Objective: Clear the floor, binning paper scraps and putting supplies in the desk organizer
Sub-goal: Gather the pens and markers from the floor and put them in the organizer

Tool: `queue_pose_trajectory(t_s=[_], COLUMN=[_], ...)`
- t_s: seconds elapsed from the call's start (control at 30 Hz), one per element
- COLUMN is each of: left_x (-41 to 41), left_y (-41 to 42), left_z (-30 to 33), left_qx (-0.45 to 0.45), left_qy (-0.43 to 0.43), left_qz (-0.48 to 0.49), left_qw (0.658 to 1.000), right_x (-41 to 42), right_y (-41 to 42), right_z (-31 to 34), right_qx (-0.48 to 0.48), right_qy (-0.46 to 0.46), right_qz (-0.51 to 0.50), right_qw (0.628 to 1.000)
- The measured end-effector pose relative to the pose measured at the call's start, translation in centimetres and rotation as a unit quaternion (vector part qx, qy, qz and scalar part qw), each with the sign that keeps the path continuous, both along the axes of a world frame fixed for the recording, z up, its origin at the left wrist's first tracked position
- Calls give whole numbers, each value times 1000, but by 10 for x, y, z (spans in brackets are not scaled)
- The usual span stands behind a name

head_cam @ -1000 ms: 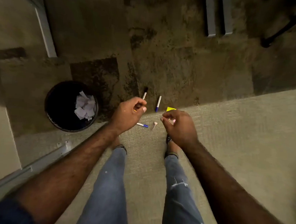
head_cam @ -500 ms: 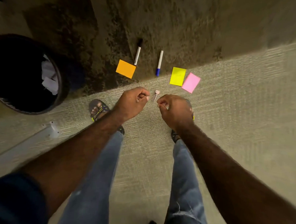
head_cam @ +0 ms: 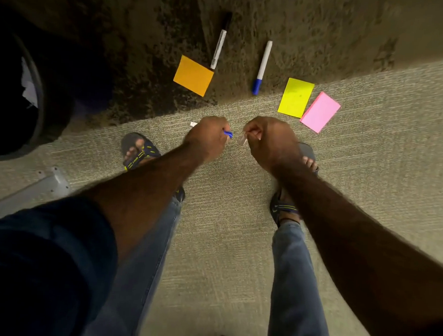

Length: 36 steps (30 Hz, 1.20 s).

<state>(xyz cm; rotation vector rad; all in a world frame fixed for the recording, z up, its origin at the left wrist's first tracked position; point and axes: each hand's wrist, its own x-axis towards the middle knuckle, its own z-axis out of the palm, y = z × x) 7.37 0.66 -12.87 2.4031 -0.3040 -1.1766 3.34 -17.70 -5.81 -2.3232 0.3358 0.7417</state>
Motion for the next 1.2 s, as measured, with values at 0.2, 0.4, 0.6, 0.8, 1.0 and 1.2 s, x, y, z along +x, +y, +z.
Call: queue_pose_trajectory(t_s=[0.2,0.4,0.6,0.8,1.0,1.2], left_x=[-8,-17,-14,-18,-13,-9], left_y=[2,5,9,21,29,33], left_z=[-43,-67,-73,-75,-66,-56], left_qx=[78,152,167,43,-78,-182], left_qy=[-45,-89,-110,-88,60,152], left_qz=[-109,-160,-184,40,365,517], left_qw=[990,971,962,994,926,823], right_x=[5,19,28,30,47,72], right_y=[4,4,1,-9,-19,-25], right_z=[-46,-75,-88,-99,-111,-124], right_qx=[-18,-40,-55,-72,-129,-184], right_qy=[13,12,-9,-29,-79,-69], right_qz=[-13,-31,-38,-16,28,125], right_qw=[1000,999,998,997,988,972])
